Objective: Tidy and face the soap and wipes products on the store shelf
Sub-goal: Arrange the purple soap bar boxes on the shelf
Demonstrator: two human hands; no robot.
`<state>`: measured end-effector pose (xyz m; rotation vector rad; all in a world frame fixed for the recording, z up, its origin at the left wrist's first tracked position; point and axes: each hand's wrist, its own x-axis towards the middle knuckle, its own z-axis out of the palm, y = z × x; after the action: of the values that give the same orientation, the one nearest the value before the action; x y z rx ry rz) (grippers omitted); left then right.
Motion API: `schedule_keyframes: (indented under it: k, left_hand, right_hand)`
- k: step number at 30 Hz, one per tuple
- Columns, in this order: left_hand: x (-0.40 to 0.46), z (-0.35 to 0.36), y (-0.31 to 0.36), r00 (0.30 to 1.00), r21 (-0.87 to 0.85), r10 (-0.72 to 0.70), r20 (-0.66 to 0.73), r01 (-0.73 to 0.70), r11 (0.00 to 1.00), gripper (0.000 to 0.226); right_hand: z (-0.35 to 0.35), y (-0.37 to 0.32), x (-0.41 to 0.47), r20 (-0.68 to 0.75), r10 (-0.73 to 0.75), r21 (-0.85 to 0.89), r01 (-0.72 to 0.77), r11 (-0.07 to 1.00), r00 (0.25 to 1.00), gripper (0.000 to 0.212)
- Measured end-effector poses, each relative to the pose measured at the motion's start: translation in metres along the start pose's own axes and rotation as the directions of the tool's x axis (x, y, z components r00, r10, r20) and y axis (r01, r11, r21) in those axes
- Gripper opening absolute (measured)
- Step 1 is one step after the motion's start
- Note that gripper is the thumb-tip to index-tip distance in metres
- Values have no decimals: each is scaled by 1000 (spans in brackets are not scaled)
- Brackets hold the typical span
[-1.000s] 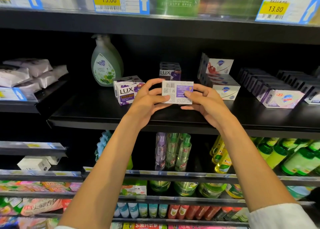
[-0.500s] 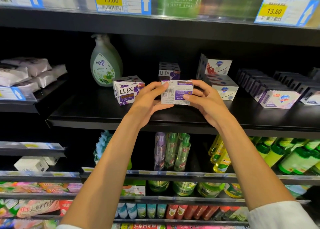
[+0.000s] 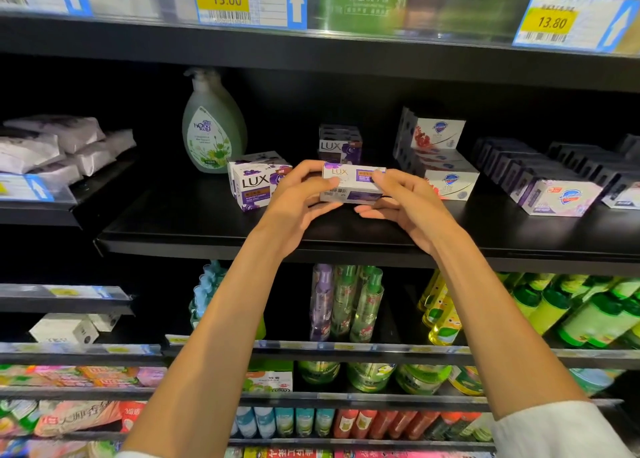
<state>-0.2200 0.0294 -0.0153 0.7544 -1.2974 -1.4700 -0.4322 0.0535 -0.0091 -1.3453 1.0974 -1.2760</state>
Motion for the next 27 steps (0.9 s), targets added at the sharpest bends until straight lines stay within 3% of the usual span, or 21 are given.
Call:
schedule_keyframes:
  k: [6, 14, 19, 27]
  left_hand:
    - [0, -1, -1, 1000, -7, -1, 21, 1, 1000, 27]
    - [3, 2, 2, 998, -92, -52, -27, 49, 995, 38]
    - [1, -1, 2, 998, -76, -49, -30, 47, 996, 44]
    - [1, -1, -1, 1000, -14, 6, -3, -6, 1000, 53]
  right_hand:
    - [-3, 1, -1, 10, -56, 18, 55, 998, 998, 33]
    - [-4, 2, 0, -17, -110, -15, 110, 994, 994, 46]
    - [-3, 1, -1, 30, -78, -5, 78, 997, 996, 54]
    - [-2, 1, 0, 2, 17, 65, -17, 998, 1000, 39]
